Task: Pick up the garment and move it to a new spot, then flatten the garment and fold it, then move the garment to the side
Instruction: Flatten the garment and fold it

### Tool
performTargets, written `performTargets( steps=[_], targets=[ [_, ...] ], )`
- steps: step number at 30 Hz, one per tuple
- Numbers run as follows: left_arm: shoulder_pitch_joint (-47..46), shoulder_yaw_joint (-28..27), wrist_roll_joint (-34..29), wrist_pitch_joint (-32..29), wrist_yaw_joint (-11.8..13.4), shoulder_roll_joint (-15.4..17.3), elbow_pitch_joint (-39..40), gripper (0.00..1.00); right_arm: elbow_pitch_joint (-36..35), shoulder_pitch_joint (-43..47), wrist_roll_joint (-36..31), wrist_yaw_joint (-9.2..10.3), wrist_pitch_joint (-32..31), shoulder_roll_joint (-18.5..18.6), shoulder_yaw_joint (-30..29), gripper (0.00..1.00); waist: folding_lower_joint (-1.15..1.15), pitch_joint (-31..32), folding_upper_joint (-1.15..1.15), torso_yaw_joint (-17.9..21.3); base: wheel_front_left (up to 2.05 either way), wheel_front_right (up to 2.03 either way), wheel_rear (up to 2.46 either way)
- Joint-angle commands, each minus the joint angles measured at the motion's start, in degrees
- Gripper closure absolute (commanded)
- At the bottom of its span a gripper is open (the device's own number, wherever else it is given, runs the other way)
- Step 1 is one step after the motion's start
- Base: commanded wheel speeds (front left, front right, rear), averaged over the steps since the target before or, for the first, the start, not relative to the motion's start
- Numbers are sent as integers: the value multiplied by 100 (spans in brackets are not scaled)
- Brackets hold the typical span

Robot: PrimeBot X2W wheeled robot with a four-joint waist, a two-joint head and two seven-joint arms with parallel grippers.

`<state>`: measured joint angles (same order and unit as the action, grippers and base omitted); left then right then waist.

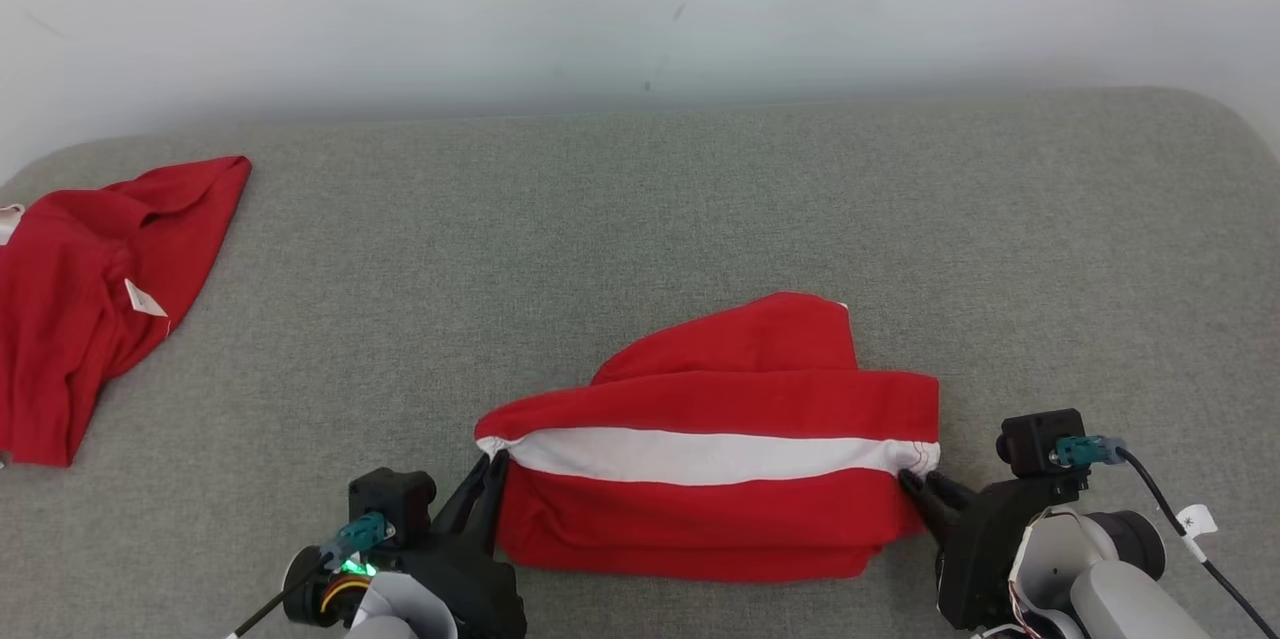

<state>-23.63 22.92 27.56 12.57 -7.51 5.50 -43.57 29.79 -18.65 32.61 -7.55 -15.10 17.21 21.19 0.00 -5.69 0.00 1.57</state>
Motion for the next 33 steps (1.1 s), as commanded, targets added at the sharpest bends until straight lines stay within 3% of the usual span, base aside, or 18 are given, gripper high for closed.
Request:
performTargets(
  steps=[1,2,14,29,33],
  targets=[
    [54,10,40,43,9,28,15,100,8,-4,32,13,33,46,23,94,0,7,0,-3,0,0,0],
    [62,18,46,52,9,31,15,100,-15,-7,60,13,68,57,72,100,0,9,0,-5,0,0,0],
    [132,-74,41,221,89,119,192,100,-233,-114,-478,13,918,102,-153,100,0,146,0,108,0,0,0],
    [261,-505,-7,264,83,2,1667,100,-1186,-94,-1056,13,1567,73,-689,100,0,282,0,111,0,0,0],
    [-20,-464,308,191,47,-51,1886,100,-1487,-283,-1104,13,1593,108,-776,100,0,330,0,131,0,0,0]
  ],
)
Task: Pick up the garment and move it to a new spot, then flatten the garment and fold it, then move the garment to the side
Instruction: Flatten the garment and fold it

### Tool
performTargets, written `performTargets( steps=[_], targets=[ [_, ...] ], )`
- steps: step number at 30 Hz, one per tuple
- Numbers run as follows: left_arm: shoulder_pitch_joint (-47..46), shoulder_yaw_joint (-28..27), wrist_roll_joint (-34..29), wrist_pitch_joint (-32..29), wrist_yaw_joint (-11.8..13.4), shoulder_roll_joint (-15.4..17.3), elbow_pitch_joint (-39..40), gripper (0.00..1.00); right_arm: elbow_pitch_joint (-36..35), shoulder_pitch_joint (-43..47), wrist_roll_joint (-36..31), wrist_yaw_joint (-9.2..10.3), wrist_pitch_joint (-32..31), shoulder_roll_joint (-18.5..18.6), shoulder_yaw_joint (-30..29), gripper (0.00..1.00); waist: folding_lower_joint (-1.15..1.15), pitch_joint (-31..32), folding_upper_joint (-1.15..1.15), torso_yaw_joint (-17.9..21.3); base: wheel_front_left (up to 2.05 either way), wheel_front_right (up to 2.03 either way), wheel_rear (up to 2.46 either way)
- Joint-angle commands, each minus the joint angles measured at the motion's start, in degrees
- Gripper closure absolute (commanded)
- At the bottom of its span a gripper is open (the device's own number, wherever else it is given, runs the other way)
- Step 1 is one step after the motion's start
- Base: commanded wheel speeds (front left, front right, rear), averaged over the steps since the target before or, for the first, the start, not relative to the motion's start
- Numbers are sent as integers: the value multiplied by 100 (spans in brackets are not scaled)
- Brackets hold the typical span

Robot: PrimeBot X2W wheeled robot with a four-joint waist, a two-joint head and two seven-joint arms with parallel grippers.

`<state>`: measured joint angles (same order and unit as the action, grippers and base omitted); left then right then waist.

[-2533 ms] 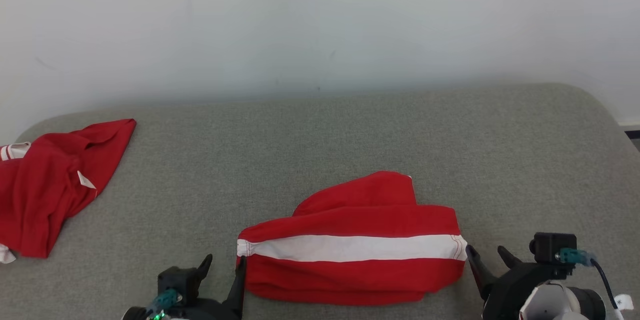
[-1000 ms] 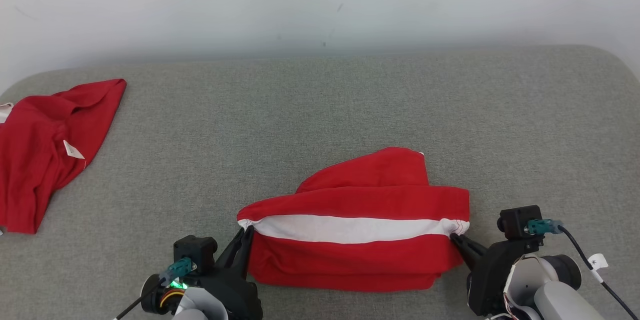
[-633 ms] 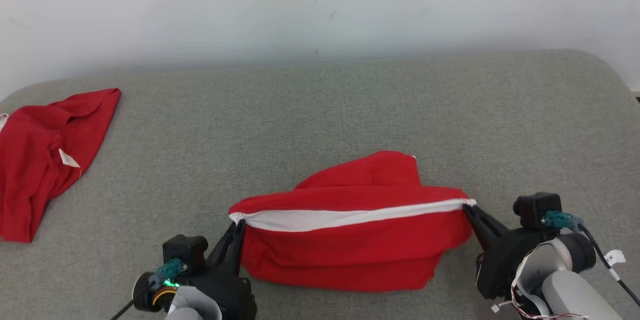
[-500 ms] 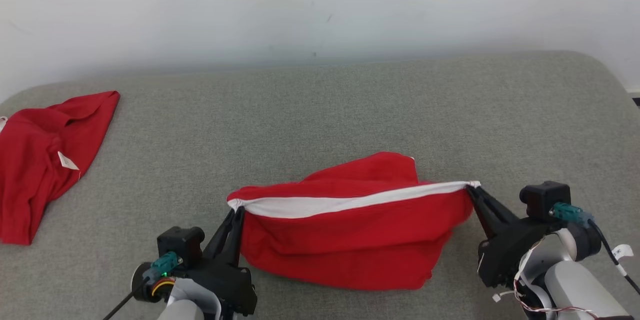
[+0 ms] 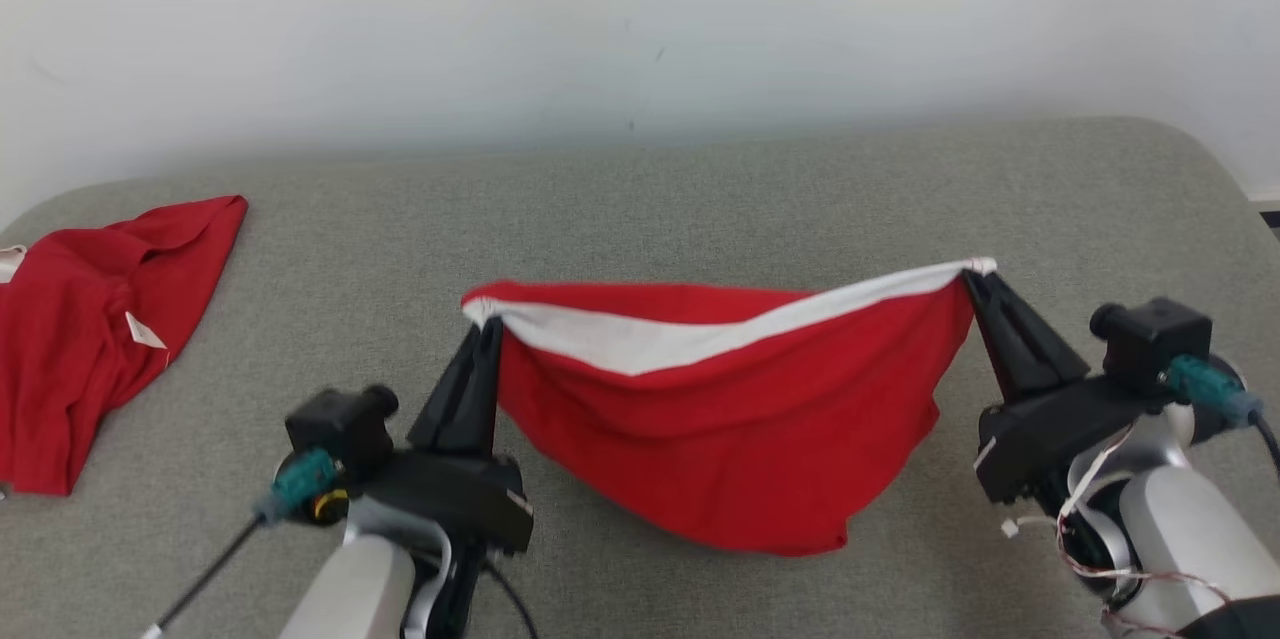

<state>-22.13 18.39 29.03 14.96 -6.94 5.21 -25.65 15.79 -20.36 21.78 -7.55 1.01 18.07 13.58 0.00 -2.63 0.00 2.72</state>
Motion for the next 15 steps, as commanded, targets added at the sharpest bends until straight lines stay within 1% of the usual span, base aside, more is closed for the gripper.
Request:
performTargets(
  steps=[1,3,5,8,10,12,15],
  targets=[
    [-246,-13,257,-103,-27,-31,158,100,-169,-182,-12,13,-31,40,-21,100,0,33,0,29,0,0,0],
    [-451,17,470,-280,-47,-10,270,100,-266,-341,35,13,-171,110,-6,100,0,45,0,64,0,0,0],
    [-573,45,530,-388,-54,27,325,100,-323,-455,54,13,-241,152,11,100,0,39,0,82,0,0,0],
    [-1017,58,821,-776,-60,146,468,100,-447,-928,138,13,-527,300,97,100,0,-76,0,163,0,0,0],
    [-1336,75,926,-1027,-50,250,512,100,-438,-1267,222,13,-763,405,215,100,0,-222,0,231,0,0,0],
    [-1700,87,932,-1242,-52,421,527,100,-399,-1690,321,13,-994,498,355,100,0,-460,0,310,0,0,0],
    [-2232,-72,1132,-1467,-43,507,474,100,-248,-2366,464,13,-1229,576,529,100,0,-905,0,440,0,0,0]
  ],
)
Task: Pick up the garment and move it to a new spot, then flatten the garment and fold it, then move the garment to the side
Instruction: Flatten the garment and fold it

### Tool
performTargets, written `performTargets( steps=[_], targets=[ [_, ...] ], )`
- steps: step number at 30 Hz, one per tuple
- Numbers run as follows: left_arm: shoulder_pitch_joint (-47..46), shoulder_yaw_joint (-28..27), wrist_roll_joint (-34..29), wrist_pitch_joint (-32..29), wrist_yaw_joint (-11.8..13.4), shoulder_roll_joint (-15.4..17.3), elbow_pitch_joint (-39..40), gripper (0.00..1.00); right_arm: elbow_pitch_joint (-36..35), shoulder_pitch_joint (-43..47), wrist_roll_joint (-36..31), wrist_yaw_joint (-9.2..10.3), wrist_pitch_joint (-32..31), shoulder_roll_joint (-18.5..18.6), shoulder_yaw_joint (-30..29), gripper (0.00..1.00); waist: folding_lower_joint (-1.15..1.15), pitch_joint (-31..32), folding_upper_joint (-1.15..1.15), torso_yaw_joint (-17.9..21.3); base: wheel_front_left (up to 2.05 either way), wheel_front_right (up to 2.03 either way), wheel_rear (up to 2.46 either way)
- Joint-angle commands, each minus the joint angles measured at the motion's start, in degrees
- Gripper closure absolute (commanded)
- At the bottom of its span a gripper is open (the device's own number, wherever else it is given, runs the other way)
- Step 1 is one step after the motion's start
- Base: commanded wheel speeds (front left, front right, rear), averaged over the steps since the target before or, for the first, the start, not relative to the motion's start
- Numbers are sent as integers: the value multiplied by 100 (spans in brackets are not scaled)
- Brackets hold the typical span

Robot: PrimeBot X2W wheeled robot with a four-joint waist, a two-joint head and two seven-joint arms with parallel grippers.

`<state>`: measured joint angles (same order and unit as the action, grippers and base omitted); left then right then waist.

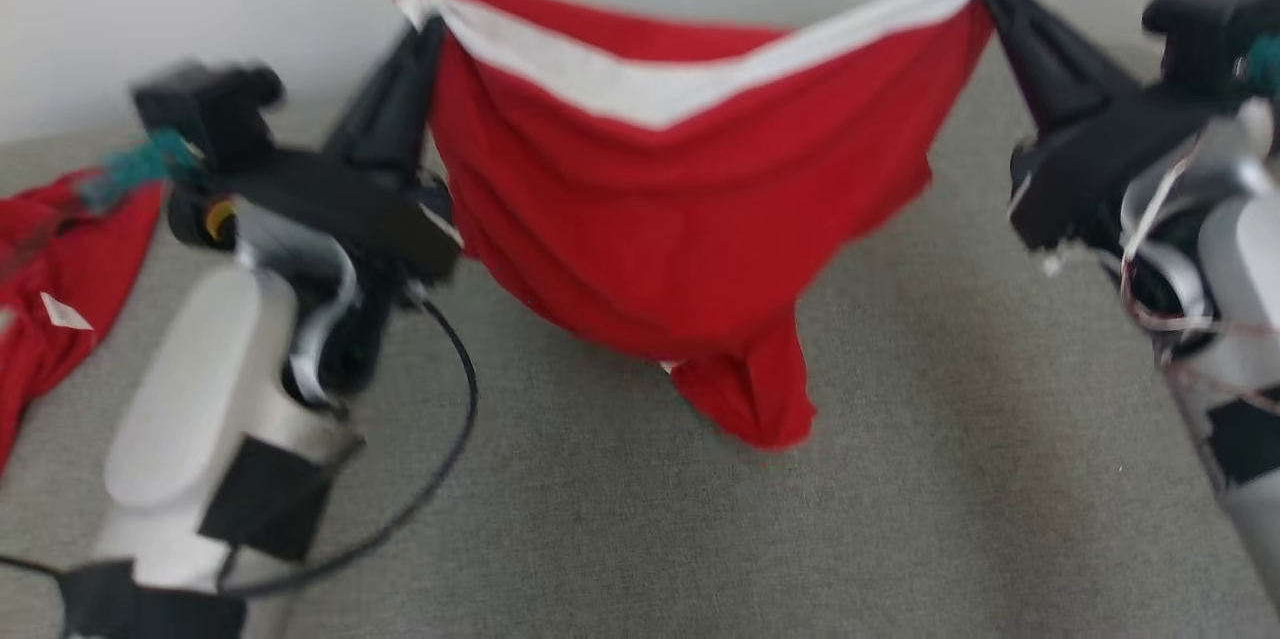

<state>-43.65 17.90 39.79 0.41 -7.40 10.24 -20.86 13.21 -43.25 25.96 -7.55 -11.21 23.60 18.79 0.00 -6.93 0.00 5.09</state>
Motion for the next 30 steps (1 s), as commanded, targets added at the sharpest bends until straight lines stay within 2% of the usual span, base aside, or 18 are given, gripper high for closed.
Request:
performTargets(
  steps=[1,6,10,13,18,22,24,26,30],
  targets=[
    [-267,-138,157,-65,43,27,-16,100,91,-304,108,13,-77,31,66,100,0,-650,0,251,0,0,0],
    [-1249,-657,463,-169,302,81,-168,100,566,-1484,302,13,-133,-100,252,100,0,-1520,0,472,0,0,0],
    [-2005,-1046,639,16,493,63,-214,100,838,-2357,137,13,323,-228,353,100,0,-2094,0,629,0,0,0],
    [-2445,-1200,769,113,520,19,-242,100,1115,-2917,-71,13,787,-394,236,100,0,-2398,0,680,0,0,0],
    [-3019,-1404,851,532,422,-82,-175,100,1638,-3605,-649,14,1783,-740,-403,100,0,-2665,0,678,0,0,0],
    [-3163,-1492,946,1038,231,-219,-29,100,1828,-3811,-1368,14,2459,-998,-902,100,0,-2774,0,624,0,0,0],
    [-3120,-1481,945,1297,93,-284,120,100,1643,-3838,-1969,14,2623,-1117,-1231,100,0,-2826,0,569,0,0,0],
    [-2935,-1461,937,1389,43,-341,162,100,1442,-3635,-2240,14,2640,-1229,-1384,100,0,-2826,0,513,0,0,0],
    [-2392,-1337,961,1452,1,-436,42,100,1482,-3132,-2468,14,2633,-1312,-1197,100,0,-2717,0,429,0,0,0]
  ],
)
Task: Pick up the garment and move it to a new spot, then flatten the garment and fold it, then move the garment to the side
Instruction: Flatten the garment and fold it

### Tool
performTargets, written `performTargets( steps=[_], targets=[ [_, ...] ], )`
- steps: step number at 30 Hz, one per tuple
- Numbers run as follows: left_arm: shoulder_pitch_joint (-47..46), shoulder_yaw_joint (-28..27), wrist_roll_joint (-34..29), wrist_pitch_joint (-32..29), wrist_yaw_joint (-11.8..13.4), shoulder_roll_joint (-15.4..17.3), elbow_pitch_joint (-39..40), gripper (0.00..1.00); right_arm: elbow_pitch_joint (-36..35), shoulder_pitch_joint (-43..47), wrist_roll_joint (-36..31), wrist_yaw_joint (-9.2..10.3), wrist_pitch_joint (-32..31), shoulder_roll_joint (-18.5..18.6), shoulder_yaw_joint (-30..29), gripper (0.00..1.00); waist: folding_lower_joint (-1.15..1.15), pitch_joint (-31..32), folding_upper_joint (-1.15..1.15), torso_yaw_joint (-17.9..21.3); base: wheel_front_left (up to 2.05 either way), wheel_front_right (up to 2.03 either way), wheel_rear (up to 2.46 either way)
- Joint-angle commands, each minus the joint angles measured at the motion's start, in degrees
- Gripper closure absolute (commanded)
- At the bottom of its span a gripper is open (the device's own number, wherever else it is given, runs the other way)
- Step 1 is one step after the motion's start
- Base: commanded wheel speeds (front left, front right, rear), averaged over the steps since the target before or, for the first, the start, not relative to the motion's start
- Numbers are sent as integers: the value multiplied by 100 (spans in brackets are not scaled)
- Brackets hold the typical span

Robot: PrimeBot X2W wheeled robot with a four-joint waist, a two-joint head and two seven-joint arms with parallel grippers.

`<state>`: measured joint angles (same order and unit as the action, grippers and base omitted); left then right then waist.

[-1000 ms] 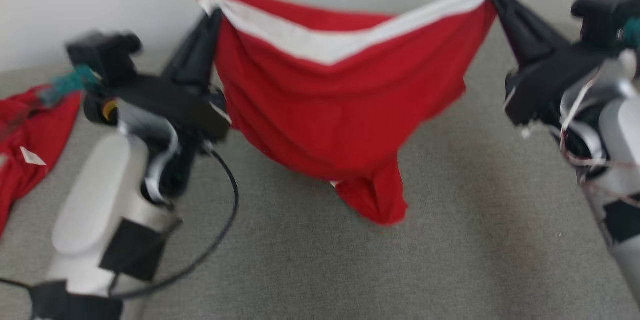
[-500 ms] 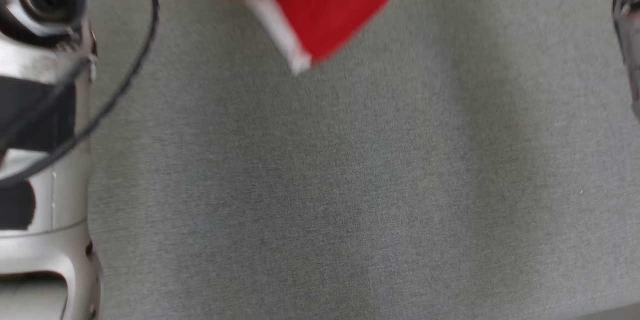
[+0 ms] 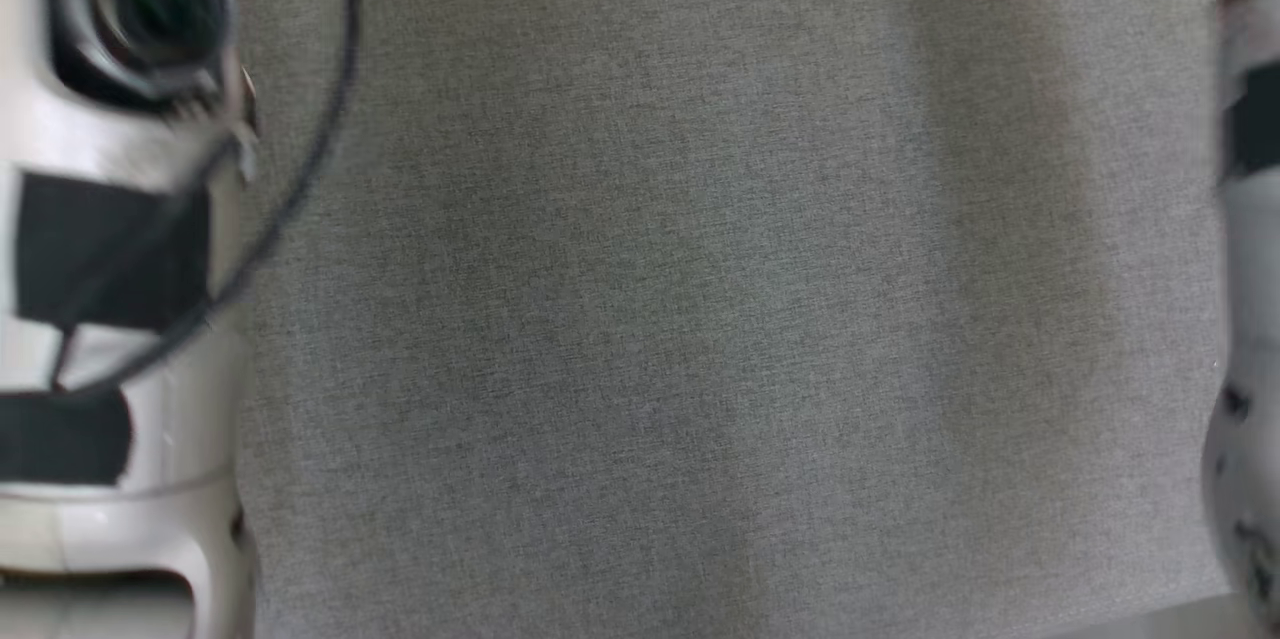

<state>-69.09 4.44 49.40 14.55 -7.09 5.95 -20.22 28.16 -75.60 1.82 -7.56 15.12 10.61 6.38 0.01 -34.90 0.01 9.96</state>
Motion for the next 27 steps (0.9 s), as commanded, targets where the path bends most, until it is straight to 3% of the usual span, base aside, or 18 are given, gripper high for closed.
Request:
performTargets(
  steps=[1,6,11,15,21,27],
  targets=[
    [318,59,-20,47,-38,-13,-37,100,48,227,-7,15,0,-6,174,100,-1,131,-1,-71,0,0,0],
    [1054,320,-16,57,-55,-7,-93,100,367,762,349,15,-91,185,704,100,-1,426,-1,-154,0,0,0],
    [1991,723,72,39,-39,47,-336,100,467,1507,1144,15,-969,476,1319,100,-1,946,-1,-262,0,0,0],
    [2648,1164,245,-75,-40,25,-536,100,82,2193,1769,15,-1697,775,1586,100,-1,1383,-1,-344,0,0,0],
    [3536,1415,532,-9,-40,44,-741,100,-733,3388,2298,15,-2705,1291,1484,100,-1,2010,-1,-390,0,0,0],
    [4291,1839,611,-253,-36,162,-895,100,-1433,4711,2751,14,-3805,1393,1041,100,-1,2526,-1,-415,0,0,0]
  ],
)
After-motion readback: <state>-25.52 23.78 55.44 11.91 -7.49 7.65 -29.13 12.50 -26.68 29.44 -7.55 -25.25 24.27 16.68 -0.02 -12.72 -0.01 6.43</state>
